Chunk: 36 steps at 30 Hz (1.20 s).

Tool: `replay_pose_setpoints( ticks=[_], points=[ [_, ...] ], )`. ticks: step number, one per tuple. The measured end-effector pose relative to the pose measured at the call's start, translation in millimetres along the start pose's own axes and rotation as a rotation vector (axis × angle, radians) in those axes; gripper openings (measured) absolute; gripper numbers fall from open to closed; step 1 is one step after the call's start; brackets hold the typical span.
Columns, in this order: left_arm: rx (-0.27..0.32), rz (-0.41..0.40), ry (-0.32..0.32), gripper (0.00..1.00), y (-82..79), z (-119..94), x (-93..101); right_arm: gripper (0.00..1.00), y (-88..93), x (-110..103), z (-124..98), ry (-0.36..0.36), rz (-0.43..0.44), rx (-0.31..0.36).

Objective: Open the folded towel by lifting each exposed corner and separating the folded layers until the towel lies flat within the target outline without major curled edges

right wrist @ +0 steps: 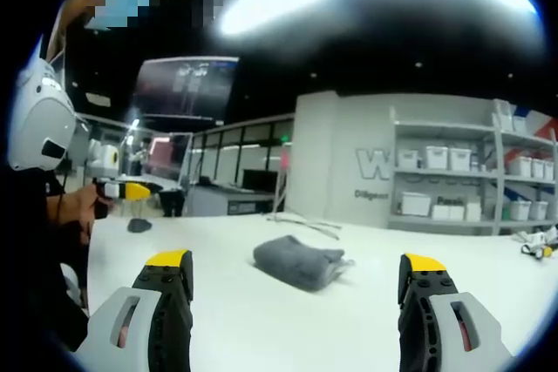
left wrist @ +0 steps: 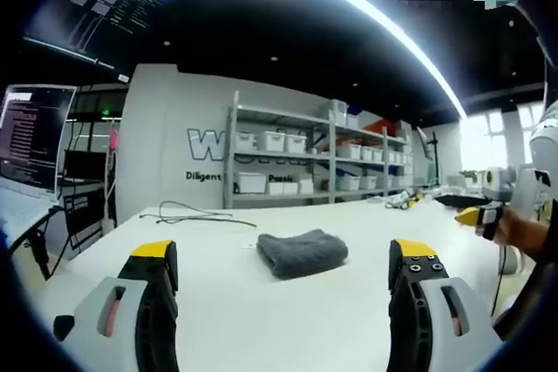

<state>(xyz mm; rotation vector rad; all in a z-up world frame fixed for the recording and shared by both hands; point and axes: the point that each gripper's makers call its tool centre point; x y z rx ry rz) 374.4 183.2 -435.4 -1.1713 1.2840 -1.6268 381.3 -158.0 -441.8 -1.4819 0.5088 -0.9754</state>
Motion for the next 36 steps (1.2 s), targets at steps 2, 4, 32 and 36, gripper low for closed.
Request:
replay_pose_setpoints(
  ticks=[2,4,32,36],
  points=[
    [-0.004,0.009,0.001,1.00,0.6,0.1,0.1,1.00,-0.6,-0.5,1.0,-0.003,-0.002,0.000],
    [-0.001,0.007,0.001,1.00,-0.1,0.0,-0.1,1.00,-0.9,-0.7,1.6,-0.005,-0.003,0.000],
    [-0.013,-0.003,-0.019,0.98,4.7,9.9,-9.5,1.00,5.0,-3.5,12.8,-0.027,-0.013,-0.020],
    [-0.017,-0.005,-0.017,0.97,6.8,15.6,-10.4,1.00,4.9,-2.3,17.0,-0.031,-0.012,-0.018]
  ],
)
Point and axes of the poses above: the point that each gripper's makers call its tool centre point, and the gripper's own axes: z roughly forward along the fingers, x roughly to its right, y roughly out of its underside, and after that the axes turned 10 degrees about -z, right-handed
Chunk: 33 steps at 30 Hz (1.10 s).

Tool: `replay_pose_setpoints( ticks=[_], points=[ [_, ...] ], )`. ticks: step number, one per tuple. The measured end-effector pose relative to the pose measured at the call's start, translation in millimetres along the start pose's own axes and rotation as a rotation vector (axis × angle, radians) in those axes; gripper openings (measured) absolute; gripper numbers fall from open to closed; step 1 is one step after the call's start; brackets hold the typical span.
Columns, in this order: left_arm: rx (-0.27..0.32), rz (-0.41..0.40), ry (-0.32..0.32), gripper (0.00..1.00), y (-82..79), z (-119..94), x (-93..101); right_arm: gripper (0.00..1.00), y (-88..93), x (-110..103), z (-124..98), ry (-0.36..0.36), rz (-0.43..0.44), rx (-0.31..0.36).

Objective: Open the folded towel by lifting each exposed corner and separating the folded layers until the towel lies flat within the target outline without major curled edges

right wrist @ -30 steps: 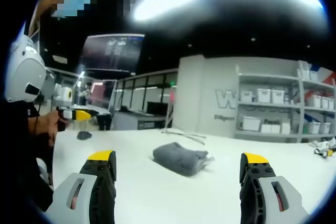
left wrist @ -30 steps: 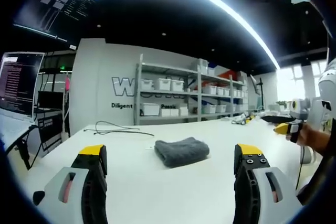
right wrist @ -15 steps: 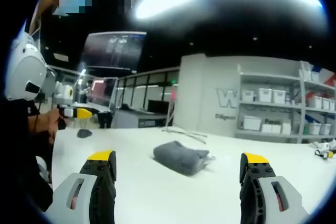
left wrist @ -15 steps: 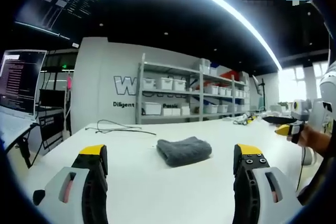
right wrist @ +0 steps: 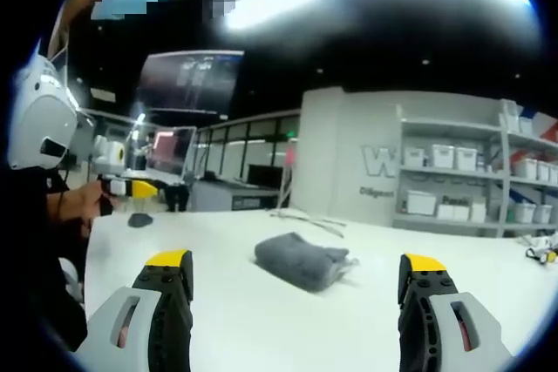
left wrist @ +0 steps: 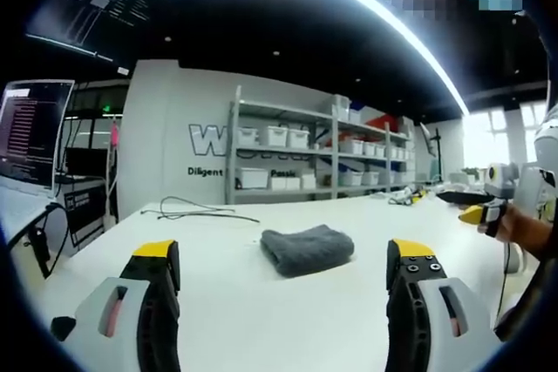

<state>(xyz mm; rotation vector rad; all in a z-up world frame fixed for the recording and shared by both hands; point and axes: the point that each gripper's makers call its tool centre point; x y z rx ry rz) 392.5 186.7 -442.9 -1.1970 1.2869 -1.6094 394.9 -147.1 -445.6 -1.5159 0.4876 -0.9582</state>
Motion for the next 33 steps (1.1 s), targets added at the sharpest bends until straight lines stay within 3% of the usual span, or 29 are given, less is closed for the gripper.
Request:
replay_pose_setpoints(
  ticks=[11,15,23,33],
  points=[
    [-0.040,0.015,0.009,0.95,9.4,21.7,0.6,0.99,5.0,0.5,17.4,-0.022,-0.015,-0.022],
    [-0.065,0.032,-0.022,0.93,16.8,30.6,-6.7,0.99,13.5,2.7,25.3,-0.017,-0.034,-0.060],
    [-0.070,-0.028,-0.003,0.93,22.7,42.4,-6.8,0.99,20.4,4.0,35.6,-0.031,-0.034,-0.085],
    [-0.075,-0.032,-0.002,0.92,26.6,51.4,-7.0,0.99,26.2,2.6,47.2,-0.061,-0.021,-0.098]
  ],
)
Point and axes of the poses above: the point that each gripper's makers call its tool centre point, and the gripper's own axes: z roughly forward along the fingers, x roughly to its right, y roughly out of its underside, and after that the axes turned 10 degrees about -z, right-handed
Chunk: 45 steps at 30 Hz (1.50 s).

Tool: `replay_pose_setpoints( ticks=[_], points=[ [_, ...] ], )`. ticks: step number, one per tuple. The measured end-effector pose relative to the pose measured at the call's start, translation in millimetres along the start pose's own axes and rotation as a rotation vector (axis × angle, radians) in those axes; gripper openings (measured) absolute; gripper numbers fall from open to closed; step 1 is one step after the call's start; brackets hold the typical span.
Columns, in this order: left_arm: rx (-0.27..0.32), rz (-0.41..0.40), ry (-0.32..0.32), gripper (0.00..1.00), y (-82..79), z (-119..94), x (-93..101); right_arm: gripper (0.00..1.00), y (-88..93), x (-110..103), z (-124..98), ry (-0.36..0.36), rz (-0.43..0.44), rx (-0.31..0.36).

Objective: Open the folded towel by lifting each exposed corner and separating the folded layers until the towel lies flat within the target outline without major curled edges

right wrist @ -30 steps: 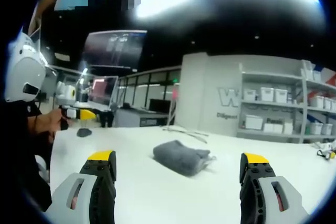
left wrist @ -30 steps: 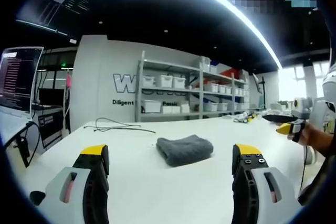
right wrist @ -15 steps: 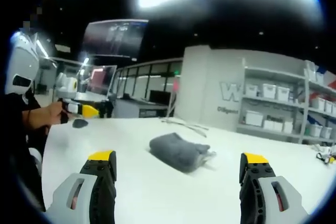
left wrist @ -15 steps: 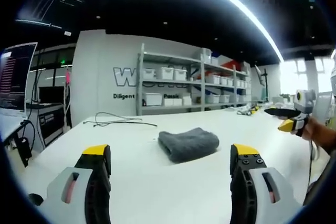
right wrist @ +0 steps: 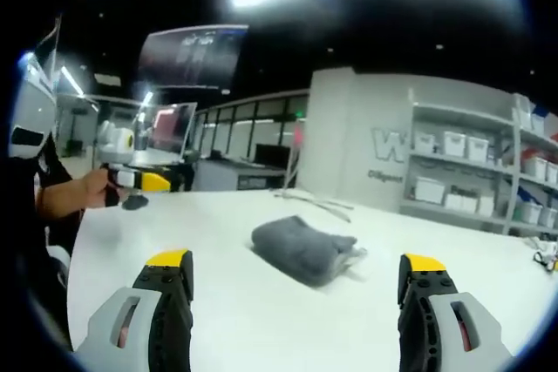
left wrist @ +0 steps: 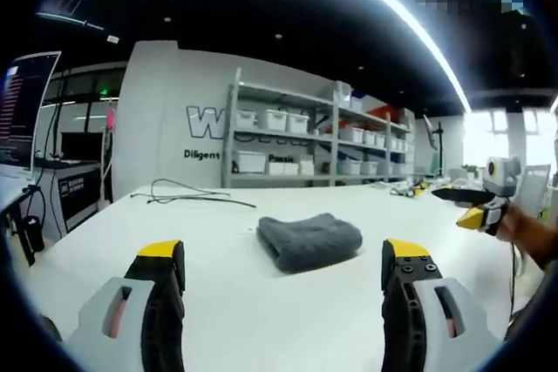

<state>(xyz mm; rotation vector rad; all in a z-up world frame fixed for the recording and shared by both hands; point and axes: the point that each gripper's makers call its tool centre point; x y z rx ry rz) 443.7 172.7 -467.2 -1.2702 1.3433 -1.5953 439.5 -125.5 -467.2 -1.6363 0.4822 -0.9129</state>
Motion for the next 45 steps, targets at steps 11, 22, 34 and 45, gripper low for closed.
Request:
replay_pose_setpoints(
  ticks=[11,22,34,45],
  points=[
    [-0.013,0.002,0.008,0.91,2.3,13.8,-0.5,0.99,0.0,-0.8,13.6,-0.036,0.003,-0.007],
    [-0.042,-0.015,0.009,0.91,1.2,26.9,-1.9,0.99,7.1,3.3,21.9,-0.052,0.008,-0.029],
    [-0.063,-0.022,0.016,0.91,4.3,36.7,0.7,0.99,5.2,4.4,33.5,-0.075,0.028,-0.025],
    [-0.058,-0.029,0.007,0.89,4.2,43.4,-4.6,0.95,7.4,-1.5,49.2,-0.111,0.037,-0.035]
  ],
)
Point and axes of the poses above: the point that each gripper's makers call its tool centre point, and the gripper's own axes: z roughly forward along the fingers, x roughly to its right, y roughly out of its underside, and after that the axes turned 10 degrees about -z, right-handed
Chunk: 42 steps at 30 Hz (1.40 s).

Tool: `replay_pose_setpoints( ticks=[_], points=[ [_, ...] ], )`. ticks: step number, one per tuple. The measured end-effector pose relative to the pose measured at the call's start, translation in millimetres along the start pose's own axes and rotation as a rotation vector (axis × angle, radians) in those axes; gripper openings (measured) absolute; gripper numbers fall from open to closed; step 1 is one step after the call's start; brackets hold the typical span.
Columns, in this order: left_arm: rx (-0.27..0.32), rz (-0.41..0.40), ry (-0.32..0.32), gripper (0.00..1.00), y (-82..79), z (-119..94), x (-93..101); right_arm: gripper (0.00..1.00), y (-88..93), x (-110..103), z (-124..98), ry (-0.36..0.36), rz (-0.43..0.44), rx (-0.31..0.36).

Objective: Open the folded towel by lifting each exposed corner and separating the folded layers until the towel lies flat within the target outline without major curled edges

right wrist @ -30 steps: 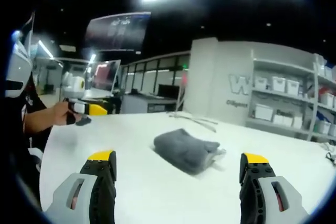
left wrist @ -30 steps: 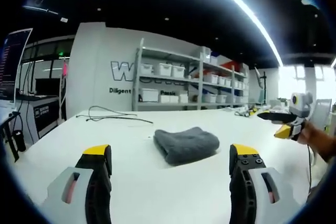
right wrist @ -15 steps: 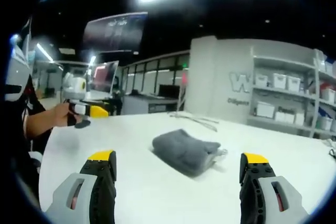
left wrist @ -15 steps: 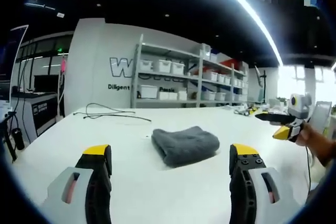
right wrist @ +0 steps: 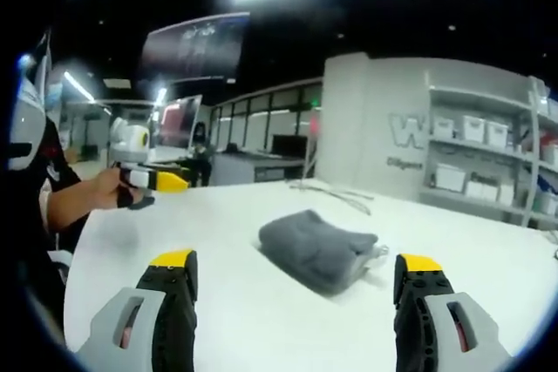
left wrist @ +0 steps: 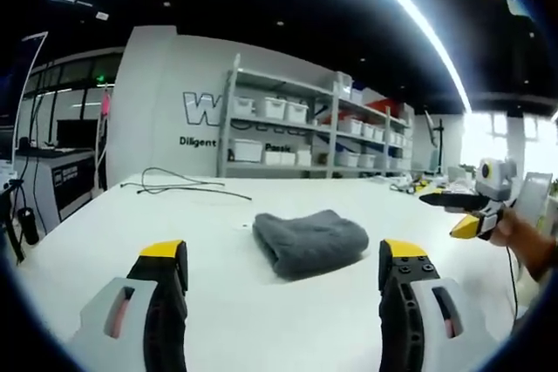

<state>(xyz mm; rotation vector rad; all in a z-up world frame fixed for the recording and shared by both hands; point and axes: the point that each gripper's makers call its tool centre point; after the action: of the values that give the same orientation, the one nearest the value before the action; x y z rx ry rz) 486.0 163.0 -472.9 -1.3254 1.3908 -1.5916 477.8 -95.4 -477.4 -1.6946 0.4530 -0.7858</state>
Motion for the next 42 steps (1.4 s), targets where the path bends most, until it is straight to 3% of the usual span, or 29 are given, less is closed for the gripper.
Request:
replay_pose_setpoints(
  ticks=[26,42],
  points=[
    [-0.071,0.013,0.030,0.96,13.8,14.7,2.5,0.94,10.3,10.8,15.1,-0.009,0.063,-0.008],
    [-0.100,-0.008,0.112,0.99,17.3,24.2,19.6,0.92,8.4,17.9,24.6,-0.025,0.111,0.010]
  ],
)
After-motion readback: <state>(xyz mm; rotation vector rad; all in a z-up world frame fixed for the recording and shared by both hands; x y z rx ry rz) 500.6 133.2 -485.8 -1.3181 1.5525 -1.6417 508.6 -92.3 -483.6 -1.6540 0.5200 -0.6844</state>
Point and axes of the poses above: the point that each gripper's makers call its tool centre point, and the gripper's own axes: z roughly forward along the fingers, x roughly to its right, y roughly out of its underside, and after that the axes turned 10 degrees about -z, right-handed
